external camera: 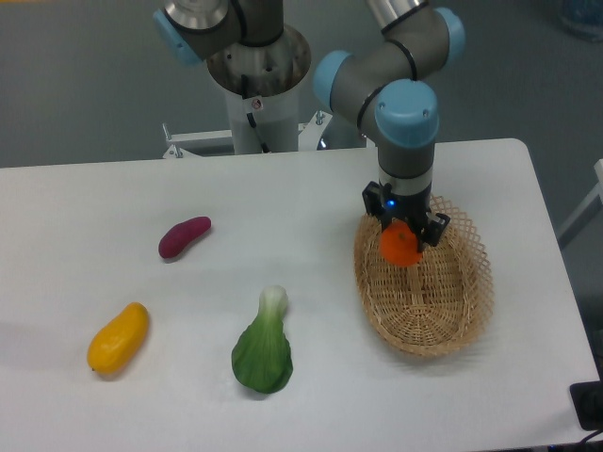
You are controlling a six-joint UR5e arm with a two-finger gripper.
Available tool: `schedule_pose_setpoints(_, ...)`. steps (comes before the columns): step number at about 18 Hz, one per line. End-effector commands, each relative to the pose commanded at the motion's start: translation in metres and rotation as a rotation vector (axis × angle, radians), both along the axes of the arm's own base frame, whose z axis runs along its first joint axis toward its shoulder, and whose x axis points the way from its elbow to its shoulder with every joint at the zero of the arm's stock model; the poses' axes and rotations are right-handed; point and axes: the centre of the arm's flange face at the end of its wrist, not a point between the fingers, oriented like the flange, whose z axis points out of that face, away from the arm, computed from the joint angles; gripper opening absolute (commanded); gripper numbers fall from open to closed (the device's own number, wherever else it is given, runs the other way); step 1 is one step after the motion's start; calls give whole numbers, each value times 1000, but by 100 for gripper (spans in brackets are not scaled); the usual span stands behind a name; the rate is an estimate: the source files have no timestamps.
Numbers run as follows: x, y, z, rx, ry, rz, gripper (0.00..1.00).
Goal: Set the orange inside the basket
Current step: 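Carry the orange over the wicker basket and lower it inside, then open the gripper to release the orange into the basket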
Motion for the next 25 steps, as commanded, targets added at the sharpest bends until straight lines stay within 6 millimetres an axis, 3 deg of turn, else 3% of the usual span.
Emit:
schedule_pose_setpoints(5,1,1,-22,-26,-27,16,67)
schedule_pose_setpoints(11,3,2,-27,-31,-36,12,70)
schedule_pose_setpoints(13,4,2,-27,-31,-36,9,77)
schedule_pose_setpoints(16,3,4,-24,-28,-29,2,81)
schedule_pose_setpoints(17,0,6,-17,-21,-18,-1,91)
schedule_pose_setpoints(18,-2,8,-13,-16,-10,-1,94)
schedule_pose_setpoints(25,-5,10,9,3,15,-50,99)
